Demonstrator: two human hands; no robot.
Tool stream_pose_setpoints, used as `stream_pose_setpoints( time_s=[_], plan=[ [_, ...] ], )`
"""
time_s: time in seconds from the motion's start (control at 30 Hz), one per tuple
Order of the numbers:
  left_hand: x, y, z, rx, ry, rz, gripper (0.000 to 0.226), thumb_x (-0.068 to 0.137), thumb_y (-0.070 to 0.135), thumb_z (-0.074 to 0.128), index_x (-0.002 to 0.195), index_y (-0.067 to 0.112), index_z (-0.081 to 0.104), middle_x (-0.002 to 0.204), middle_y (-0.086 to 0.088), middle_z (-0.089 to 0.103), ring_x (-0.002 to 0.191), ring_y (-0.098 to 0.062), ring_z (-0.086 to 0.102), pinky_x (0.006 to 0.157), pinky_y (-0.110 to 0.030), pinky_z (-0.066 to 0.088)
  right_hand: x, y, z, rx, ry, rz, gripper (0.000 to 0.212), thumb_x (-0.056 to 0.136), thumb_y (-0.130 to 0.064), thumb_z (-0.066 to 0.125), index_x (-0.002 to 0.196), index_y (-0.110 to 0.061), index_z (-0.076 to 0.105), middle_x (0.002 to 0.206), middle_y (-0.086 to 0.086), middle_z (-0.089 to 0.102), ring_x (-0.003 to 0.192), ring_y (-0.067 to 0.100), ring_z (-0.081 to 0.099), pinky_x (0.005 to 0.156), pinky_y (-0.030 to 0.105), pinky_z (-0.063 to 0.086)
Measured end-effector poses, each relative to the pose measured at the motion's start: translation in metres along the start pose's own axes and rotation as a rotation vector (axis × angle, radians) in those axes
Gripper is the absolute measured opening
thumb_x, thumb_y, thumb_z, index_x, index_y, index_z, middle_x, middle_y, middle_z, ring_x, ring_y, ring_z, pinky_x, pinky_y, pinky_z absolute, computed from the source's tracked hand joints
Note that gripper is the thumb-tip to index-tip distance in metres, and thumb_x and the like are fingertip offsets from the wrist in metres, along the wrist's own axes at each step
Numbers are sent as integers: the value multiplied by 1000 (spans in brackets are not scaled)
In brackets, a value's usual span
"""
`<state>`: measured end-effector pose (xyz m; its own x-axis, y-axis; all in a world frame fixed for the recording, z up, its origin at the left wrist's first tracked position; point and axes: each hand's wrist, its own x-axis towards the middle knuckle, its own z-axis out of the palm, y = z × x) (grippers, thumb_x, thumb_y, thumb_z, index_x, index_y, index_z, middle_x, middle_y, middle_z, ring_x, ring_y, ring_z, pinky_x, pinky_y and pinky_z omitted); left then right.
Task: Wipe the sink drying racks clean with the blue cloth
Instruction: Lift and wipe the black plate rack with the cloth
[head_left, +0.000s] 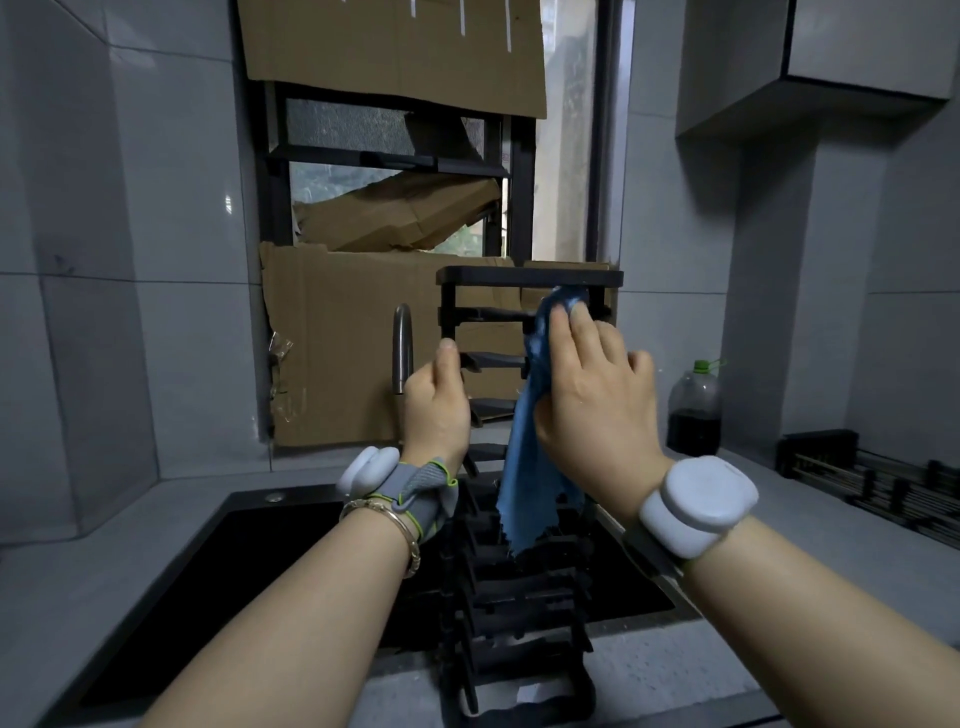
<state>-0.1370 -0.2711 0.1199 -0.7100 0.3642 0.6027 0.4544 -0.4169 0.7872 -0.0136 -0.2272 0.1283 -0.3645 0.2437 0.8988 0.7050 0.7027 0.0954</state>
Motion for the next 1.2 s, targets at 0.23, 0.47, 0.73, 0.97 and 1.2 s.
stream_pose_setpoints(
  time_s=[0.23,0.47,0.73,0.97,1.2],
  plan=[
    [-1,0,-2,-3,10,7,49,101,33,34,58,10,38,57,-4,42,55,-15,39,53,-28,32,1,-8,2,-141,-81,96,80,65,-28,71,135,-1,43,130,14,52,107,30,53,82,47,42],
    [-3,2,-2,-32,11,-20,49,101,33,35,56,12,37,56,-3,42,55,-15,40,53,-27,33,-12,-2,11,-167,-60,0,70,48,-23,79,111,2,63,105,16,66,104,35,60,88,69,36],
    [-1,4,-3,-19,50,21,49,101,27,38,54,14,34,53,1,36,53,-11,31,50,-22,29,2,-41,12,265,-34,-151,51,57,-9,57,106,7,63,95,20,67,93,37,61,87,49,50],
    [-2,3,-5,-10,30,12,49,100,30,37,55,13,33,57,-3,39,60,-19,38,60,-30,33,-2,-6,3,-1,-165,-131,69,52,-10,78,118,0,60,115,16,64,112,30,58,101,62,29],
    [0,0,-4,-43,24,-6,47,100,34,36,59,11,38,62,-10,42,64,-23,42,61,-35,38,7,3,-9,-99,-306,-60,53,85,-23,50,135,-11,38,138,5,43,132,26,29,112,56,0]
  ],
)
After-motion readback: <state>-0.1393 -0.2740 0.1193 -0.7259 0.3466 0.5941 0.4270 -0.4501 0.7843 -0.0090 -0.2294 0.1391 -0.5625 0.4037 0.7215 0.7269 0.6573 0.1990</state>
